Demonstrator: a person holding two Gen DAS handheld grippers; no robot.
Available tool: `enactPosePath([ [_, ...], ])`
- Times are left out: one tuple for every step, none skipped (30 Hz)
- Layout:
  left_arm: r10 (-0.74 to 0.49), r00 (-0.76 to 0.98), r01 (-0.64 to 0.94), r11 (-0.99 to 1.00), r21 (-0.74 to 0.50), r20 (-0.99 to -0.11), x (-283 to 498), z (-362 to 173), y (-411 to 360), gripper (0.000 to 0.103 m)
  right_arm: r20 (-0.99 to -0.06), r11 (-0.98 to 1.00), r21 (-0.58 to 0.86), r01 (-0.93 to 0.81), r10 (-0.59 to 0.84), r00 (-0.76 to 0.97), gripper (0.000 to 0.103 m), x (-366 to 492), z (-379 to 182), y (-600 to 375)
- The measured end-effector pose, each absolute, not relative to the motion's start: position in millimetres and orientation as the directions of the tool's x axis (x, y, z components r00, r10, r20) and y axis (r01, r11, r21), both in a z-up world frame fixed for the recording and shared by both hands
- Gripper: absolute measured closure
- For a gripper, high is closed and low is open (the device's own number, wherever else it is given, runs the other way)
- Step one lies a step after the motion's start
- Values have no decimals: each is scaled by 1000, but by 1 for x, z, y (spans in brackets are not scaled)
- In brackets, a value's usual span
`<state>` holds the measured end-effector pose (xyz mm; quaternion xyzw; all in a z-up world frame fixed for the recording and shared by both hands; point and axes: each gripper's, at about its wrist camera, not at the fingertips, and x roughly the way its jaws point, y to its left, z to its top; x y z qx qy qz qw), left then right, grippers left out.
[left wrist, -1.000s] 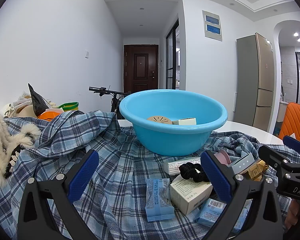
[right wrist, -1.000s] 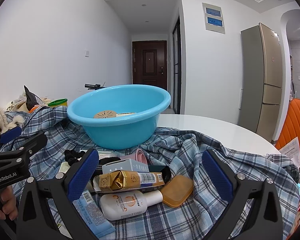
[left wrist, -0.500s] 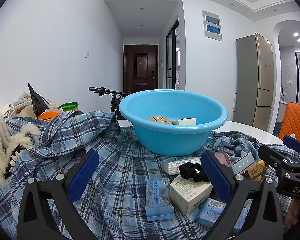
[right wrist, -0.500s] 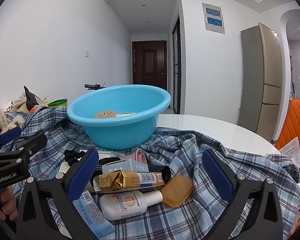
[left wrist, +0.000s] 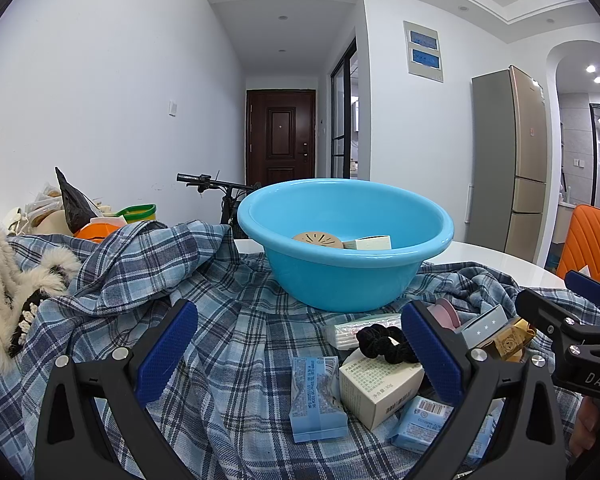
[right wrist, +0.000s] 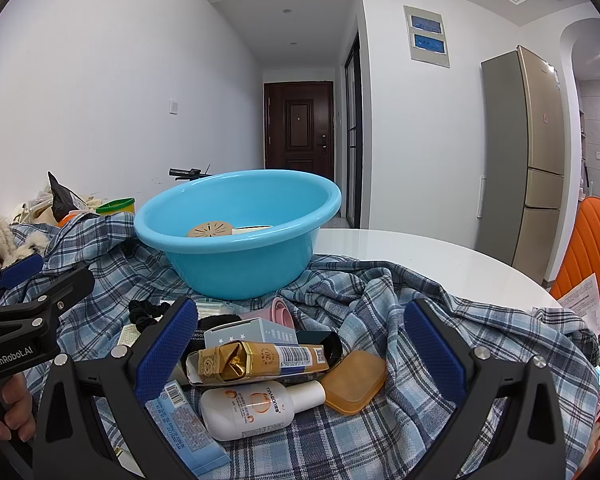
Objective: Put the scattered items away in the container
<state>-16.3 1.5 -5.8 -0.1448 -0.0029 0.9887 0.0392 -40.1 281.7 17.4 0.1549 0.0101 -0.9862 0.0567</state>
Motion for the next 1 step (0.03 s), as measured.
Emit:
enactPosePath([
  [78, -955, -77, -997, -17, -286, -16, -6, 1, 0, -307, -993, -2, 115, -109, -946, 0, -40, 17, 282],
])
